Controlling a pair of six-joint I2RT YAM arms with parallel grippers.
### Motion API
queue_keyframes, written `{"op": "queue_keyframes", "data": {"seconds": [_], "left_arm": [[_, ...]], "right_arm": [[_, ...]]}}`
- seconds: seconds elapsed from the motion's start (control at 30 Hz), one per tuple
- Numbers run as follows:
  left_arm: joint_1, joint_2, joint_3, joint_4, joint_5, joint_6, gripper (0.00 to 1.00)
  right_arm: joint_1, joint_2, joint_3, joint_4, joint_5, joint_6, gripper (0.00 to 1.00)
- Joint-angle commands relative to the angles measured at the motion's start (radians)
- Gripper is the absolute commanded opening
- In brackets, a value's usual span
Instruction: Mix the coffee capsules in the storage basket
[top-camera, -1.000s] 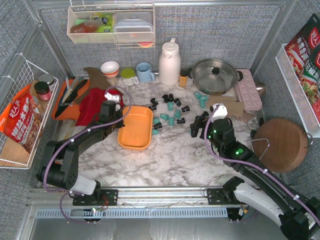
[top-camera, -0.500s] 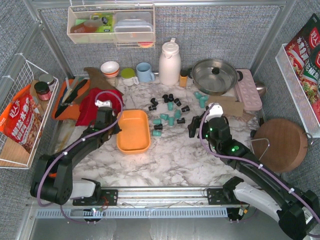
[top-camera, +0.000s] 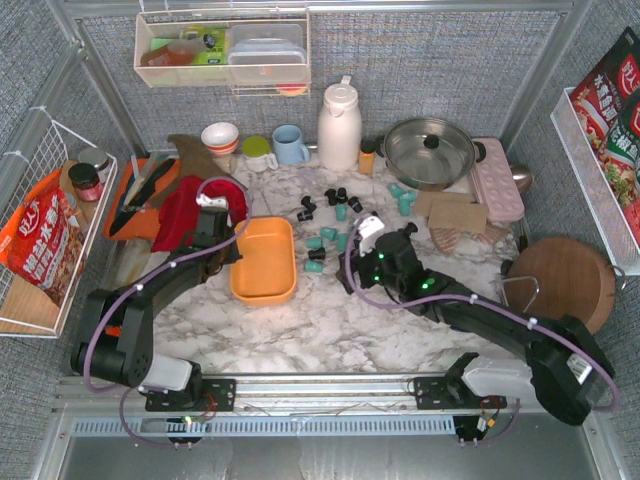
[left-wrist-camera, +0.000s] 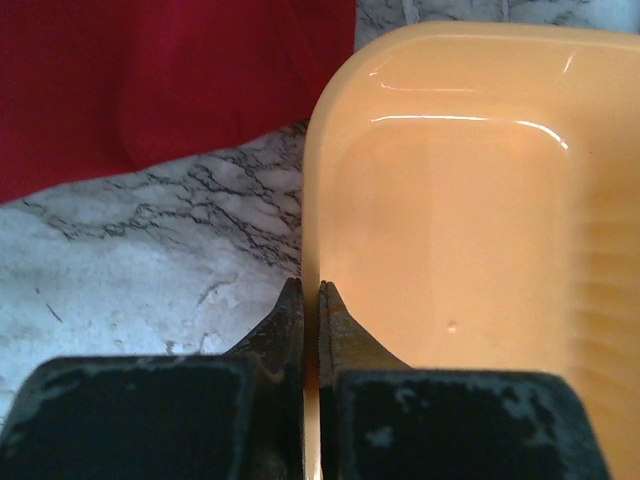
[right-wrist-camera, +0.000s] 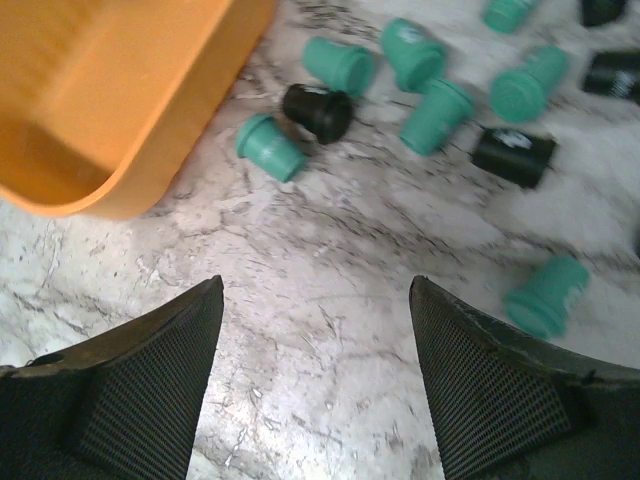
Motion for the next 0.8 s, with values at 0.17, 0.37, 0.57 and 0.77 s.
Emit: {"op": "queue_keyframes", "data": {"seconds": [0.17, 0.37, 0.57, 0.77], "left_arm": [[0.006, 0.112, 0.088, -0.024, -0.054, 0.14, 0.15], [0.006, 0.164, 0.143, -0.037, -0.049, 0.206, 0.22], [0.006, 0.164, 0.154, -0.03, -0.095, 0.236, 0.24], [0.006, 0.141, 0.14, -0.022, -0.11, 0.258, 0.24]], "right_arm": [[0.053, 0.214, 0.072, 0.106, -0.186, -0.419, 0.8], [0.044, 0.398, 0.241, -0.051, -0.261, -0.596, 0.71], [0.032, 0.512, 0.334, -0.089, -0.294, -0.673, 0.63], [0.017, 0.568, 0.383, -0.084, -0.303, -0.699, 0.63]]}}
